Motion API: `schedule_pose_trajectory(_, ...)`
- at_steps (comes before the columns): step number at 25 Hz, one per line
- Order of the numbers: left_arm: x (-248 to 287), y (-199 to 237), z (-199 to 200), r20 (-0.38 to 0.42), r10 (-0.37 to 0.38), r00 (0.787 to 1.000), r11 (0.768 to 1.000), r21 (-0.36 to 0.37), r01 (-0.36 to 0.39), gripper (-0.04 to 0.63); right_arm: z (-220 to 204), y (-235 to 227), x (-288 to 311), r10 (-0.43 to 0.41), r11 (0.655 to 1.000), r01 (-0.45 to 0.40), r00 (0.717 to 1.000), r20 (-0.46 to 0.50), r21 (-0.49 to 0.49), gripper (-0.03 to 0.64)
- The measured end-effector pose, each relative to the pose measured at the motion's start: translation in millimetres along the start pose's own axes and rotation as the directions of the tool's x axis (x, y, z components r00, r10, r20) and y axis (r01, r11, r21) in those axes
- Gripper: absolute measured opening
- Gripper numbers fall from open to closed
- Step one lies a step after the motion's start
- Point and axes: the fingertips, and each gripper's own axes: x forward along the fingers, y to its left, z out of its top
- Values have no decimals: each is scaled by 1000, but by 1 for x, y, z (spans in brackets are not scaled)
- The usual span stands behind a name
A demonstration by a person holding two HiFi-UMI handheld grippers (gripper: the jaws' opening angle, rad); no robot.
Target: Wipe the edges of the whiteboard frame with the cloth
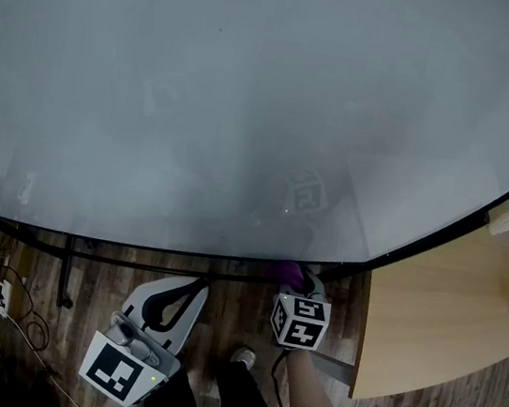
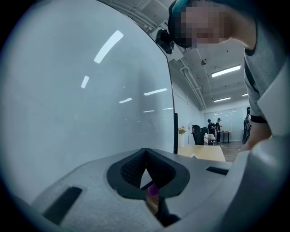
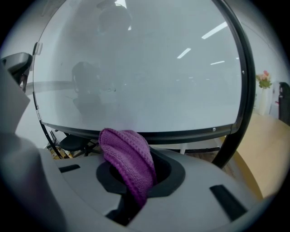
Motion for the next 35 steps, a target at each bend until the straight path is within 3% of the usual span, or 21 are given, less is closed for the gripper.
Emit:
schedule_pose_trajectory(19, 39, -47, 0, -10, -25, 1000, 1000, 15, 25, 17, 0, -95, -20, -108, 991, 108, 994, 7, 81, 48)
schedule_pose_trajectory(35, 57, -57, 2, -15, -27, 1000, 999, 23, 28, 16, 0, -148, -29, -188, 972, 185, 982, 5, 145, 46)
